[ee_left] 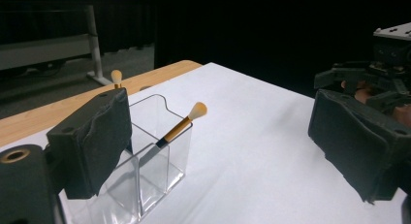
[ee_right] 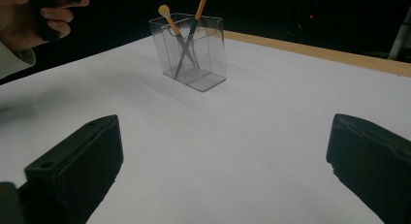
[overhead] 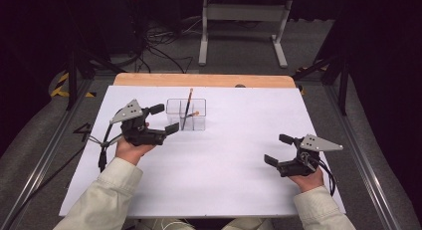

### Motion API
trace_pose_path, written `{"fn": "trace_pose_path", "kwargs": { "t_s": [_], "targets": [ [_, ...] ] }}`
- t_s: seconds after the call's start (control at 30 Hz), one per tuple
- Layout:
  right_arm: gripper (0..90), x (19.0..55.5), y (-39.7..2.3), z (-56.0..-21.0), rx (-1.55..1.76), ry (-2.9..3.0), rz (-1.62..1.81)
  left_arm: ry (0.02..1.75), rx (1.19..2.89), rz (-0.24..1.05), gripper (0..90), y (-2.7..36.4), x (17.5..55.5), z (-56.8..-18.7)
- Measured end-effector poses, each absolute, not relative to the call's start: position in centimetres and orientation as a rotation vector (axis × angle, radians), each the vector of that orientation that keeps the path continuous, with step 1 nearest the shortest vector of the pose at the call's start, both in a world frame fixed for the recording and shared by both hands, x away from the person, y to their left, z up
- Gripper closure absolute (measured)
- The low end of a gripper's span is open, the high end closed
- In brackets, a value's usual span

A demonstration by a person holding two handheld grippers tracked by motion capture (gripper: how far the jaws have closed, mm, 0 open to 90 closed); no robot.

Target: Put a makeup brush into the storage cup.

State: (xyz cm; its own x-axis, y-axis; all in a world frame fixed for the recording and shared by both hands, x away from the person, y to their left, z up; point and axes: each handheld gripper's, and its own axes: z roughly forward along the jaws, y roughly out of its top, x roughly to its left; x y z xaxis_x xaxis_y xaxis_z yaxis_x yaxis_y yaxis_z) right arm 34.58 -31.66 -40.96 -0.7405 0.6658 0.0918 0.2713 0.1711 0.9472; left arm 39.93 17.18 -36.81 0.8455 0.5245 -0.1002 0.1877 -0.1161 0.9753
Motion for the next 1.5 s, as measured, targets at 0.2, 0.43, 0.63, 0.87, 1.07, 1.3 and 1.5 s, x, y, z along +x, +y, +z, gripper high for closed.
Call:
{"fn": "trace_pose_path", "kwargs": {
  "t_s": [0.2, 0.43, 0.63, 0.87, 1.07, 1.3, 1.5],
  "targets": [
    [0.0, 34.7, -31.9, -41.0, 0.893, 2.109, 1.585, 0.536, 1.699, 0.297, 3.6, 17.9, 38.7, -37.1],
    [0.0, 34.7, -32.1, -41.1, 0.9, 2.108, 1.585, 0.541, 1.674, 0.251, 3.1, 19.0, 37.0, -37.6],
    [0.0, 34.8, -32.4, -41.2, 0.9, 2.108, 1.58, 0.585, 1.644, 0.206, 2.5, 20.4, 36.0, -38.4],
    [0.0, 34.5, -32.2, -41.3, 0.839, 2.103, 1.616, 0.626, 1.624, 0.194, 2.3, 21.7, 34.9, -39.8],
    [0.0, 34.1, -32.1, -41.3, 0.801, 2.077, 1.625, 0.661, 1.626, 0.2, 2.2, 22.5, 34.5, -40.9],
    [0.0, 33.8, -32.2, -42.1, 0.779, 2.073, 1.599, 0.657, 1.617, 0.222, 1.7, 23.0, 33.8, -42.1],
    [0.0, 33.6, -32.5, -42.8, 0.783, 2.065, 1.588, 0.661, 1.628, 0.248, 1.3, 23.3, 33.7, -43.0]
  ]
}}
